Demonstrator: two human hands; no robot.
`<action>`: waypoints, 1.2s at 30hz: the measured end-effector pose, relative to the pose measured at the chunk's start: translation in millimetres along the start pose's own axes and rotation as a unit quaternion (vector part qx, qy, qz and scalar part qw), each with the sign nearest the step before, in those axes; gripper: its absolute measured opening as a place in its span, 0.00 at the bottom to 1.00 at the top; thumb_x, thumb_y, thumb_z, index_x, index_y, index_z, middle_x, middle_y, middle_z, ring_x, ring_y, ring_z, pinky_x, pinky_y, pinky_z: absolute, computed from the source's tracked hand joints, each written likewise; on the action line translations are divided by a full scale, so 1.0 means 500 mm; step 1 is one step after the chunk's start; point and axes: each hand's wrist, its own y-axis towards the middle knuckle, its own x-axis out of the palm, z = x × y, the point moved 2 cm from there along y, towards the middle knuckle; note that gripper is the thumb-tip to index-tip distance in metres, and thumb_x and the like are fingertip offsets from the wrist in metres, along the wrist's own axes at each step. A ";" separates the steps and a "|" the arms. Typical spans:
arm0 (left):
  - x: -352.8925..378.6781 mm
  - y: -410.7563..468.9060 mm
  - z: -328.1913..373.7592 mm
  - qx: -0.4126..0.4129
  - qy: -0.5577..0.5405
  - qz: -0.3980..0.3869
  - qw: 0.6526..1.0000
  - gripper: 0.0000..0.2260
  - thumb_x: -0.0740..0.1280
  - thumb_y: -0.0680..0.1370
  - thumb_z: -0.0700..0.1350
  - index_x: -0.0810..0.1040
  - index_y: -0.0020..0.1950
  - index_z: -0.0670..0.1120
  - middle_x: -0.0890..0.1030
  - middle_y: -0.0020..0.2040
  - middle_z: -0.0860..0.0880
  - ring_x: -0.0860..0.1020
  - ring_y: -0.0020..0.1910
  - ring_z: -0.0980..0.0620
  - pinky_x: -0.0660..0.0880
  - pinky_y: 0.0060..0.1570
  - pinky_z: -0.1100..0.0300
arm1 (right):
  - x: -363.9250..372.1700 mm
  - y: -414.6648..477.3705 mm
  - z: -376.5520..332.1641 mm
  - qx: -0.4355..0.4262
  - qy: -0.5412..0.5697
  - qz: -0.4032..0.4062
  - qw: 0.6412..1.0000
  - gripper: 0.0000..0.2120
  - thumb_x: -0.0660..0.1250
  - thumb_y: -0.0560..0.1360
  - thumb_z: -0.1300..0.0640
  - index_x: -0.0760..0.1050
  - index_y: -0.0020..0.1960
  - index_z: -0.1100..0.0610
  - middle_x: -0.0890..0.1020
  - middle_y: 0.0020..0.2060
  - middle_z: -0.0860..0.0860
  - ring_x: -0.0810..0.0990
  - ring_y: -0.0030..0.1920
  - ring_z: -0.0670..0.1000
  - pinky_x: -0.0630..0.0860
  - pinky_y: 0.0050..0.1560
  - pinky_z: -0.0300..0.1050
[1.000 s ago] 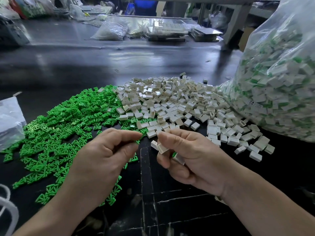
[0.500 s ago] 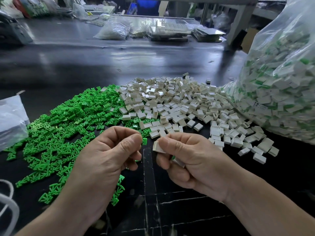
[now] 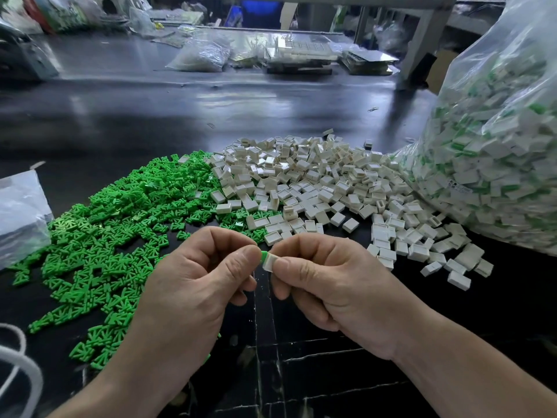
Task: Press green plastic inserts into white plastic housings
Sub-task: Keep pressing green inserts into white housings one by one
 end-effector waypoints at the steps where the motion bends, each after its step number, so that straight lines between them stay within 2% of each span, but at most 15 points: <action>1: -0.002 0.001 0.000 0.001 -0.003 0.003 1.000 0.10 0.71 0.68 0.55 0.82 0.44 0.52 0.82 0.35 0.46 0.81 0.33 0.52 0.77 0.32 0.62 | -0.001 0.000 0.001 0.000 0.001 0.010 1.000 0.04 0.69 0.78 0.55 0.82 0.49 0.53 0.80 0.36 0.52 0.67 0.24 0.46 0.62 0.21 0.37; 8: -0.001 -0.001 0.003 0.009 0.007 -0.008 1.000 0.10 0.71 0.67 0.56 0.82 0.43 0.53 0.82 0.35 0.47 0.81 0.33 0.53 0.77 0.33 0.64 | -0.003 -0.002 -0.002 -0.007 -0.023 0.022 0.999 0.05 0.70 0.75 0.51 0.83 0.48 0.52 0.80 0.35 0.51 0.66 0.24 0.46 0.61 0.21 0.36; 12: 0.000 0.000 0.003 0.005 -0.022 -0.022 0.999 0.10 0.76 0.68 0.53 0.83 0.44 0.51 0.82 0.34 0.45 0.81 0.33 0.50 0.77 0.32 0.63 | -0.001 -0.002 -0.003 -0.009 -0.052 0.033 0.998 0.05 0.70 0.74 0.50 0.83 0.46 0.50 0.80 0.34 0.50 0.68 0.24 0.44 0.63 0.22 0.34; 16: -0.002 0.003 -0.004 -0.020 -0.074 -0.044 0.996 0.13 0.75 0.68 0.56 0.82 0.44 0.48 0.81 0.36 0.45 0.80 0.34 0.48 0.76 0.32 0.60 | 0.001 -0.003 -0.002 -0.015 -0.060 0.031 0.998 0.05 0.69 0.76 0.51 0.83 0.45 0.50 0.79 0.33 0.49 0.69 0.24 0.43 0.64 0.23 0.33; 18: -0.001 0.006 -0.005 -0.051 -0.139 -0.062 0.987 0.16 0.75 0.67 0.57 0.82 0.46 0.47 0.79 0.36 0.44 0.78 0.33 0.48 0.75 0.31 0.60 | 0.001 -0.002 -0.001 -0.020 -0.040 0.024 0.999 0.05 0.69 0.78 0.52 0.83 0.45 0.50 0.79 0.34 0.50 0.68 0.24 0.44 0.63 0.22 0.35; 20: 0.004 0.006 -0.003 -0.082 -0.195 -0.105 0.972 0.20 0.76 0.67 0.57 0.82 0.52 0.45 0.79 0.35 0.44 0.77 0.32 0.49 0.74 0.28 0.59 | 0.001 -0.001 0.000 -0.019 -0.014 0.011 1.000 0.06 0.68 0.79 0.52 0.82 0.45 0.52 0.79 0.34 0.51 0.67 0.24 0.45 0.62 0.21 0.36; 24: 0.022 -0.002 0.006 -0.130 -0.300 -0.205 0.922 0.18 0.71 0.75 0.51 0.80 0.60 0.42 0.80 0.36 0.43 0.80 0.31 0.49 0.76 0.27 0.60 | 0.005 0.001 0.005 0.014 0.073 -0.021 0.997 0.06 0.69 0.76 0.54 0.83 0.43 0.54 0.77 0.32 0.52 0.67 0.22 0.44 0.61 0.19 0.34; 25: 0.025 -0.003 0.007 -0.144 -0.323 -0.212 0.911 0.18 0.71 0.75 0.50 0.80 0.60 0.41 0.81 0.36 0.42 0.80 0.31 0.48 0.77 0.26 0.60 | 0.005 0.001 0.006 0.028 0.093 -0.023 0.995 0.07 0.69 0.76 0.54 0.83 0.47 0.57 0.76 0.32 0.52 0.67 0.22 0.44 0.61 0.19 0.34; 27: 0.026 -0.004 0.007 -0.170 -0.349 -0.211 0.897 0.17 0.72 0.73 0.49 0.81 0.57 0.39 0.81 0.36 0.41 0.81 0.31 0.48 0.77 0.26 0.60 | 0.004 0.002 0.009 0.052 0.100 -0.022 0.993 0.17 0.70 0.75 0.55 0.77 0.56 0.67 0.76 0.31 0.52 0.67 0.22 0.44 0.61 0.18 0.34; 28: 0.026 -0.005 0.005 -0.180 -0.357 -0.209 0.892 0.18 0.74 0.72 0.48 0.81 0.56 0.39 0.81 0.35 0.41 0.81 0.30 0.48 0.77 0.25 0.60 | 0.003 0.001 0.010 0.058 0.092 -0.019 0.994 0.19 0.70 0.75 0.55 0.75 0.56 0.70 0.76 0.31 0.51 0.67 0.21 0.44 0.61 0.18 0.34; 31: 0.026 -0.002 0.002 -0.200 -0.371 -0.204 0.884 0.22 0.79 0.67 0.49 0.82 0.55 0.38 0.81 0.34 0.40 0.81 0.29 0.47 0.78 0.25 0.60 | 0.002 0.000 0.007 0.062 0.079 -0.023 0.995 0.13 0.70 0.76 0.55 0.77 0.51 0.65 0.76 0.31 0.52 0.67 0.21 0.44 0.61 0.18 0.34; 36: 0.029 0.000 0.004 -0.220 -0.375 -0.196 0.879 0.18 0.80 0.65 0.49 0.83 0.50 0.41 0.80 0.31 0.41 0.80 0.25 0.48 0.77 0.22 0.60 | 0.003 0.000 -0.003 0.069 0.071 -0.038 0.994 0.09 0.69 0.76 0.56 0.77 0.50 0.63 0.76 0.30 0.51 0.66 0.21 0.44 0.60 0.18 0.35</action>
